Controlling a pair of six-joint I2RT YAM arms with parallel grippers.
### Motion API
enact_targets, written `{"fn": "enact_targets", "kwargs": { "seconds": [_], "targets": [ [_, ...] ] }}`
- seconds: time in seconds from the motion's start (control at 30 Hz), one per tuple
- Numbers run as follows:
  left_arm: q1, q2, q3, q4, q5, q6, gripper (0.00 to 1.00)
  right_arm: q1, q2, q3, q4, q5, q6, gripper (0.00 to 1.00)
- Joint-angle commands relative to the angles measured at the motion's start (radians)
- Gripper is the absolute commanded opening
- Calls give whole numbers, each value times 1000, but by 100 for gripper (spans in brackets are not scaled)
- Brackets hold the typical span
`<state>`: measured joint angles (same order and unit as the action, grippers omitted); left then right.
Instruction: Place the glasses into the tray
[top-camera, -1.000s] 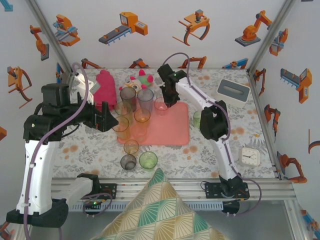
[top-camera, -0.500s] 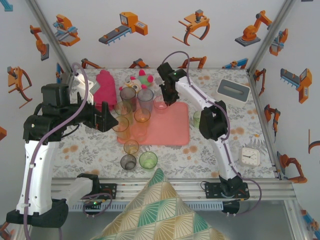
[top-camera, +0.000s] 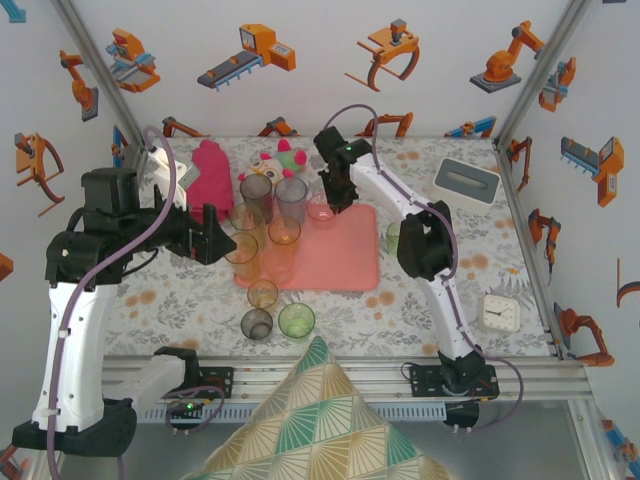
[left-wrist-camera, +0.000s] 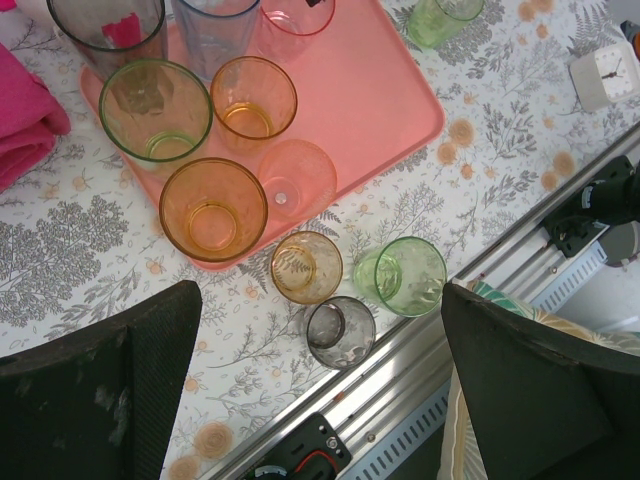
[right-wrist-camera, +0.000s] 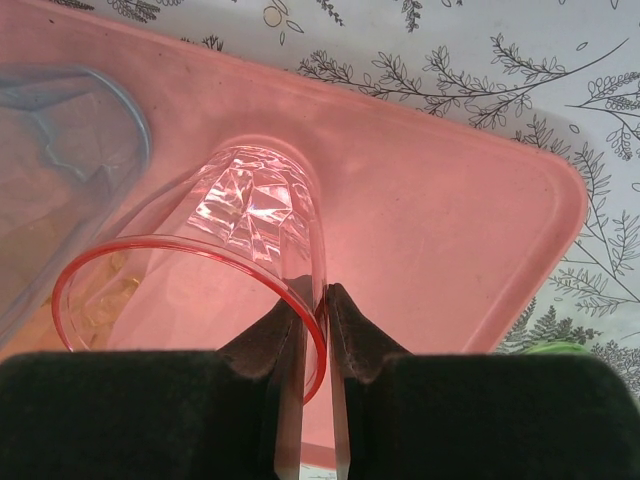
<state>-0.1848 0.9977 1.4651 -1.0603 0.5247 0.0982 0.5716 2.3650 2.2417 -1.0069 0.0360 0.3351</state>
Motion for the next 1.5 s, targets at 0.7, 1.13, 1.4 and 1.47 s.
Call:
{"fn": "enact_targets", "kwargs": {
  "seconds": [0.7,1.13,1.4,1.47],
  "targets": [
    [-2,-11,25,-9,26,3,97,-9,28,51,-18,-18,-6,26],
    [-2,-6,32,-8,31,0,97,-9,26,48,-12,-40,5,30],
    [-2,-8,29,-8,28,2,97,-10,28,51,-8,-39,11,31],
    [-2,-8,29,-9,28,2,97,-12,27,51,-7,-39,11,31]
  ]
}}
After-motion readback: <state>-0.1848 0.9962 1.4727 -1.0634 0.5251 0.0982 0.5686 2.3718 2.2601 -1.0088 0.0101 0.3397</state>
